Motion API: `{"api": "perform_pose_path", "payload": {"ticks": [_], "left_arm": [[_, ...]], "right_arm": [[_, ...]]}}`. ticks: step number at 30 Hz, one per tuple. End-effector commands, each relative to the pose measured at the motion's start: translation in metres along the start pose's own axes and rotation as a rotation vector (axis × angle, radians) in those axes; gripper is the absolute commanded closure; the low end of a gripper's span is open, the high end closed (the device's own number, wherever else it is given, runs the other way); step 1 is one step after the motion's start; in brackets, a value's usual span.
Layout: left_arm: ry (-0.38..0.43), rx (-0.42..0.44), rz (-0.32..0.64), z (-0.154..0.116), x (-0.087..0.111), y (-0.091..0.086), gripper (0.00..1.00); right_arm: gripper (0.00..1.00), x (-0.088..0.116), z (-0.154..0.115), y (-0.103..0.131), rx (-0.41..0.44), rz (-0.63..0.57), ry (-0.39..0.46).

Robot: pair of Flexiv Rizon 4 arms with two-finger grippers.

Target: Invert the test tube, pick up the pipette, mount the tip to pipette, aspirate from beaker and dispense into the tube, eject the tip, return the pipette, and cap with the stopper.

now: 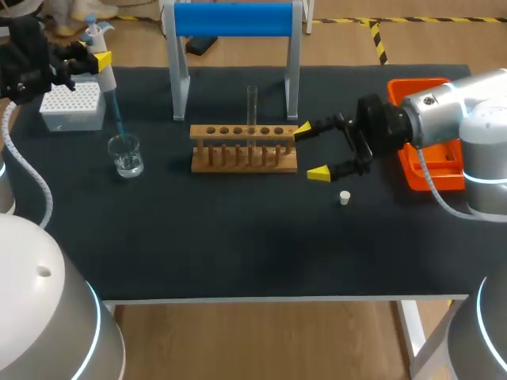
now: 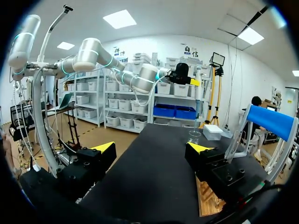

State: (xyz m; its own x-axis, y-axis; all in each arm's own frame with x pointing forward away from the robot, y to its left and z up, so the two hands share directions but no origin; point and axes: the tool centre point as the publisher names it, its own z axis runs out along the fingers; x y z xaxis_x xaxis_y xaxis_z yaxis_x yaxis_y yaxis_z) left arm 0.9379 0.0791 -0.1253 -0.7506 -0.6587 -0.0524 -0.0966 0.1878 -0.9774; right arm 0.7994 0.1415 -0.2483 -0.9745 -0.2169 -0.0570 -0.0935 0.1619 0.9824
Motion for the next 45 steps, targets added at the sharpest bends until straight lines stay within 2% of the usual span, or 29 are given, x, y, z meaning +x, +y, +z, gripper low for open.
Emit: {"api": "perform_pose_path", "payload": {"ticks": [1, 12, 14, 16, 24, 30, 32, 37, 45], "left_arm": [[-0.002, 0.005, 0.002, 0.000, 0.000, 0.001, 1.00], [-0.002, 0.005, 0.002, 0.000, 0.000, 0.001, 1.00], [-0.002, 0.005, 0.002, 0.000, 0.000, 0.001, 1.00], [-0.002, 0.005, 0.002, 0.000, 0.000, 0.001, 1.00], [-0.002, 0.005, 0.002, 0.000, 0.000, 0.001, 1.00], [-0.002, 0.005, 0.002, 0.000, 0.000, 0.001, 1.00], [-0.002, 0.005, 0.002, 0.000, 0.000, 0.001, 1.00], [-0.002, 0.005, 0.002, 0.000, 0.000, 0.001, 1.00], [-0.002, 0.005, 0.002, 0.000, 0.000, 0.001, 1.00]], "right_arm": [[0.00, 0.000, -0.001, 0.001, 0.002, 0.000, 0.001], [0.00, 0.000, -0.001, 0.001, 0.002, 0.000, 0.001], [0.00, -0.003, 0.004, 0.004, 0.042, 0.005, -0.055], [0.00, -0.003, 0.010, 0.010, 0.047, 0.008, -0.071], [0.00, -0.007, 0.055, 0.029, 0.113, 0.004, -0.129], [0.00, -0.022, 0.090, 0.033, 0.105, 0.069, -0.220], [0.00, -0.026, 0.102, 0.033, 0.099, 0.088, -0.234], [0.00, -0.035, 0.130, 0.024, 0.150, 0.086, -0.283], [0.00, -0.047, 0.161, 0.007, 0.182, 0.100, -0.306]]}}
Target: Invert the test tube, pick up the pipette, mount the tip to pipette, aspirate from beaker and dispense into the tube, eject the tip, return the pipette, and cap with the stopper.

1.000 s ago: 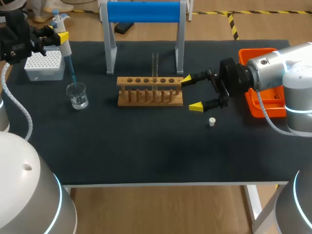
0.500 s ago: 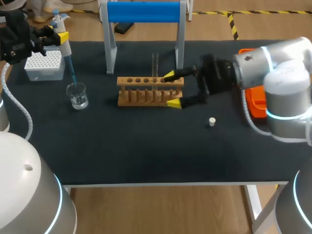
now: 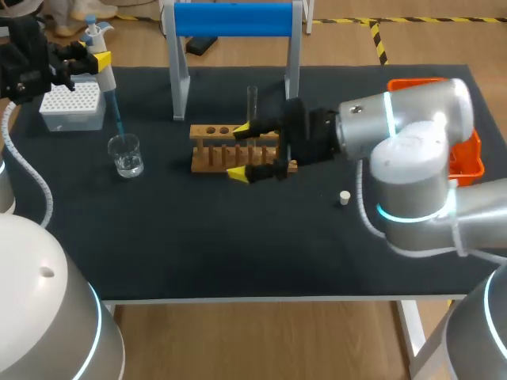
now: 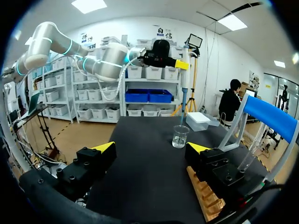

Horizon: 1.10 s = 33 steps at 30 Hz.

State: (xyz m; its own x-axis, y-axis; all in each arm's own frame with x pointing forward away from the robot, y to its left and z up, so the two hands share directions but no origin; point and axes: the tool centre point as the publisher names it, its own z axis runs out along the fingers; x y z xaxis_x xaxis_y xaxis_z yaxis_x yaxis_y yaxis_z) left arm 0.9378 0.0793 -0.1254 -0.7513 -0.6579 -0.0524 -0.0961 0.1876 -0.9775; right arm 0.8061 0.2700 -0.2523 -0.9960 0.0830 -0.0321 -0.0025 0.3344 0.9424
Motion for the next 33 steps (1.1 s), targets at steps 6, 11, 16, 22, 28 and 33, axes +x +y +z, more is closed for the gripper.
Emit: {"api": "perform_pose_path", "payload": {"ticks": [6, 11, 16, 22, 28, 33], "left_arm": [[-0.003, 0.005, 0.002, 0.001, 0.000, 0.001, 1.00], [-0.003, 0.005, 0.002, 0.001, 0.000, 0.001, 1.00], [-0.003, 0.005, 0.002, 0.001, 0.000, 0.001, 1.00], [-0.003, 0.005, 0.002, 0.001, 0.000, 0.001, 1.00], [-0.003, 0.005, 0.002, 0.001, 0.000, 0.001, 1.00], [-0.003, 0.005, 0.002, 0.001, 0.000, 0.001, 1.00]], "right_arm": [[0.00, -0.009, 0.060, -0.005, 0.025, -0.001, -0.025], [0.00, -0.012, 0.071, -0.010, 0.038, -0.003, -0.041], [0.00, -0.016, 0.080, -0.023, 0.054, 0.011, -0.061], [0.00, -0.020, 0.092, -0.032, 0.057, 0.019, -0.070], [0.00, -0.024, 0.106, -0.037, 0.071, 0.008, -0.090], [0.00, -0.024, 0.116, -0.042, 0.078, 0.008, -0.106]]}}
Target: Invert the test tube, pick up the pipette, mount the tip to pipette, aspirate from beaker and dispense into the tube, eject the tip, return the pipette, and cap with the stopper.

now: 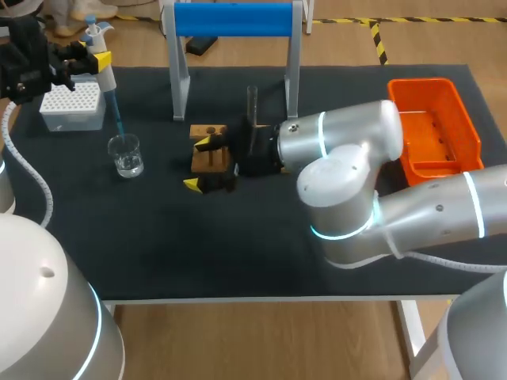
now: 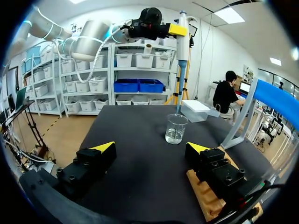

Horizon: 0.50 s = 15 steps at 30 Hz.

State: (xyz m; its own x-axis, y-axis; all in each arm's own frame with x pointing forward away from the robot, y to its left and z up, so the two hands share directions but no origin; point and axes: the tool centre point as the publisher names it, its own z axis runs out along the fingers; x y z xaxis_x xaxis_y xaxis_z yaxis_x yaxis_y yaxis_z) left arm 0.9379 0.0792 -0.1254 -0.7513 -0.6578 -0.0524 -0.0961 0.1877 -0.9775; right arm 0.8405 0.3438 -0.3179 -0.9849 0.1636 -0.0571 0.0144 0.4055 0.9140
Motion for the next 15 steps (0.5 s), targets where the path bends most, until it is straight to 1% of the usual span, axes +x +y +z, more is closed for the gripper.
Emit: {"api": "perform_pose_path", "payload": {"ticks": [1, 4, 7, 15], "left_arm": [[-0.003, 0.005, 0.002, 0.0005, 0.0003, 0.0013, 1.00], [-0.003, 0.005, 0.002, 0.0005, 0.0003, 0.0013, 1.00], [-0.003, 0.005, 0.002, 0.0005, 0.0003, 0.0013, 1.00], [-0.003, 0.005, 0.002, 0.0005, 0.0003, 0.0013, 1.00]], "right_arm": [[0.00, 0.0035, 0.0231, -0.0041, 0.003, 0.006, -0.025], [0.00, 0.0041, 0.0262, -0.0061, 0.008, 0.016, -0.033], [0.00, 0.0047, 0.0292, -0.0075, 0.031, -0.006, -0.043], [0.00, 0.0051, 0.0311, -0.0083, 0.050, -0.002, -0.037]]}}
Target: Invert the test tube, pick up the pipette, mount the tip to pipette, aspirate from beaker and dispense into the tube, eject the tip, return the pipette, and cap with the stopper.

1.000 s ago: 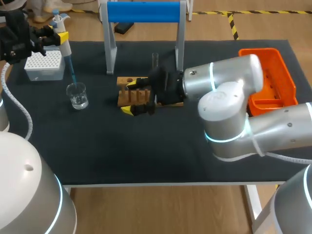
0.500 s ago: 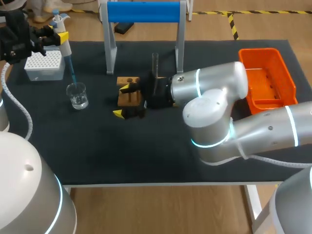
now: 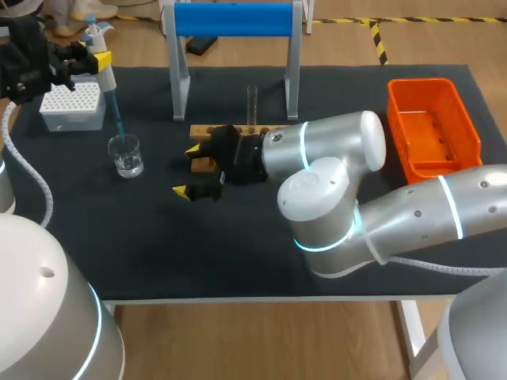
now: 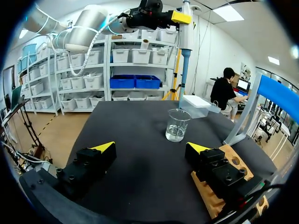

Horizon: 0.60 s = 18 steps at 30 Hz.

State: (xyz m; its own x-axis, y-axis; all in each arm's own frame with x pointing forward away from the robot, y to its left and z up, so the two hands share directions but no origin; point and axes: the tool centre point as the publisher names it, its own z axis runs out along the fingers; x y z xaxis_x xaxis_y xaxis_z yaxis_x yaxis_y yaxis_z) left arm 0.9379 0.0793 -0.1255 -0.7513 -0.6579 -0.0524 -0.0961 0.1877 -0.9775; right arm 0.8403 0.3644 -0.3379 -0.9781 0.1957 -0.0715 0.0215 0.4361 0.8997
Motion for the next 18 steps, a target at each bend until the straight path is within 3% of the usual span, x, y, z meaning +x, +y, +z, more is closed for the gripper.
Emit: {"api": "perform_pose_path", "payload": {"ticks": [1, 18], "left_arm": [[-0.003, 0.005, 0.002, 0.0005, 0.0003, 0.0013, 1.00], [-0.003, 0.005, 0.002, 0.0005, 0.0003, 0.0013, 1.00]], "right_arm": [[0.00, 0.0008, 0.0041, 0.0017, 0.016, -0.002, -0.001], [0.00, 0.0024, 0.0005, 0.0003, 0.035, 0.008, -0.003]]}}
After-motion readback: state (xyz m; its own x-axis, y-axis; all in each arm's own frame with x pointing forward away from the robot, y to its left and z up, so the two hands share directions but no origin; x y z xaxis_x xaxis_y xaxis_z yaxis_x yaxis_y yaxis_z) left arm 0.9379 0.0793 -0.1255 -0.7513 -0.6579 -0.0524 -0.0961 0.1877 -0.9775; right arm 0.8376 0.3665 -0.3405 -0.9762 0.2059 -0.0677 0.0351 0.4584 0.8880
